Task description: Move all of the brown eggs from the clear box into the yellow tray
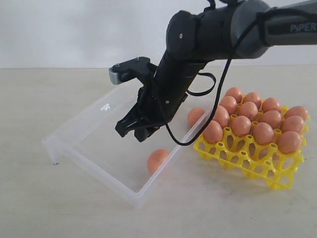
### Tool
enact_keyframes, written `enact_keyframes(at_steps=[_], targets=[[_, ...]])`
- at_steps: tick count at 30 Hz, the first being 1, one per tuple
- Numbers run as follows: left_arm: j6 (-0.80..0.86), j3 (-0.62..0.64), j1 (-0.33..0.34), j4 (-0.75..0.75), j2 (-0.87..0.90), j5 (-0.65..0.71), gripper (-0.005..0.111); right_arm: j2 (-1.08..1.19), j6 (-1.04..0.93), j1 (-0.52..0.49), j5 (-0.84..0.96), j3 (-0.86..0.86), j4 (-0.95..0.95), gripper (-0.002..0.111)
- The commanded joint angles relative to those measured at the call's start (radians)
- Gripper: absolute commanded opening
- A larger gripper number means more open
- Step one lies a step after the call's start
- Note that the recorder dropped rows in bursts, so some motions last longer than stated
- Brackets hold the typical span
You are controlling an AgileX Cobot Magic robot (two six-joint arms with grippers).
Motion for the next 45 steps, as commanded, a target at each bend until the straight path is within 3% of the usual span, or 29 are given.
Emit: enact_keyframes(at_steps=[1, 3, 5, 21, 37, 45], targets=[[0.002, 0.003, -0.002, -0.003, -0.002, -0.006, 0.004, 0.042, 0.086, 0.002, -0.012, -0.006, 0.007, 0.045], [0.002, 0.003, -0.002, -0.003, -0.002, -0.006, 0.004, 0.056, 0.134, 0.002, -0.017, -0.006, 0.005, 0.061], [0.002, 0.003, -0.002, -0.003, -0.002, -0.006, 0.004, 0.062, 0.201, 0.002, -0.017, -0.006, 0.001, 0.067], [0.002, 0.003, -0.002, -0.003, -0.002, -0.006, 0.004, 0.116, 0.45, 0.002, 0.108, -0.006, -0.117, 0.066], [0.002, 0.003, -0.002, -0.003, -0.002, -0.008, 0.004, 0.206, 0.455, 0.002, 0.104, -0.006, -0.071, 0.066], [0.002, 0.003, -0.002, -0.003, -0.002, -0.006, 0.004, 0.163, 0.269, 0.002, 0.098, -0.019, 0.016, 0.066]])
